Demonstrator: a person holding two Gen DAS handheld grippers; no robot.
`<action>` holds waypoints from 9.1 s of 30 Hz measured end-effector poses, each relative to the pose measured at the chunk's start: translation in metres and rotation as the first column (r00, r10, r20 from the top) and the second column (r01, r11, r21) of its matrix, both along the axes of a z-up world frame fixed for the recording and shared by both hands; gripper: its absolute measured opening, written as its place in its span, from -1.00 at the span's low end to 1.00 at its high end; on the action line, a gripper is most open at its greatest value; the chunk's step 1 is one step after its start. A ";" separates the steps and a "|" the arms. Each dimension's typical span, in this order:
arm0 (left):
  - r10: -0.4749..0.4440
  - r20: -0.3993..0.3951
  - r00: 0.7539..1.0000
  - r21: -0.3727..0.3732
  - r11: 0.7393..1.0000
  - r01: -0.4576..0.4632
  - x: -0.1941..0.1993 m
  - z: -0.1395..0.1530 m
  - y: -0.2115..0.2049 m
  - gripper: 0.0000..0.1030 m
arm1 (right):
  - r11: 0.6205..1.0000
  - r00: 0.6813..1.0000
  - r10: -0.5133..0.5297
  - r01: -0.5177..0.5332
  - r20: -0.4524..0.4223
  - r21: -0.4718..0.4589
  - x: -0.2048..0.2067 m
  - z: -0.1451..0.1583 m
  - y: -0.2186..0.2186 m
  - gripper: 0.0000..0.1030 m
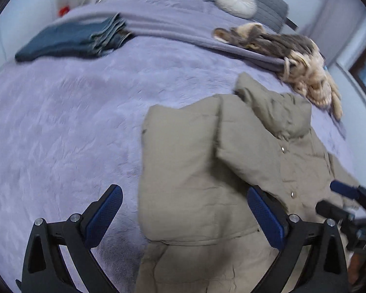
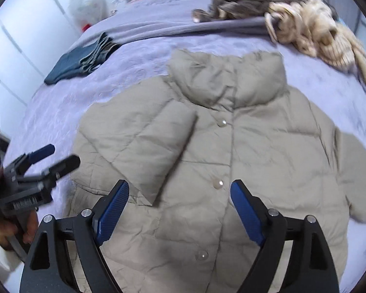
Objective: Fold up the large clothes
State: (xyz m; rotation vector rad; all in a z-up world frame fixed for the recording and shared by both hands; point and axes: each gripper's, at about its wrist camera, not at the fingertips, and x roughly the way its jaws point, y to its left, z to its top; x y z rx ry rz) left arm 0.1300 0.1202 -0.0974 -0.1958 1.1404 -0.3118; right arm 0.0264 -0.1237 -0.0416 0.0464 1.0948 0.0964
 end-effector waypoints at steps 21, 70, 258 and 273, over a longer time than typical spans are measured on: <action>0.082 -0.009 0.997 0.055 0.995 -0.081 0.019 -0.021 -0.001 -0.35 | 0.702 0.835 -0.503 0.545 -0.223 0.457 -0.005 -0.073 -0.167 0.67; -0.236 -0.071 0.969 0.300 0.921 0.247 -0.104 0.022 -0.213 1.00 | 0.539 0.680 -0.671 0.721 -0.295 0.435 -0.207 -0.055 -0.341 0.88; -0.079 -0.104 0.991 0.323 0.940 0.109 -0.090 0.011 -0.124 -0.77 | 0.799 0.823 -0.471 0.551 -0.317 0.243 -0.147 -0.030 -0.314 0.56; 0.050 -0.126 0.991 0.335 0.942 -0.005 -0.134 0.024 -0.104 0.99 | 0.824 0.858 -0.375 0.482 -0.350 0.298 -0.174 -0.022 -0.288 0.60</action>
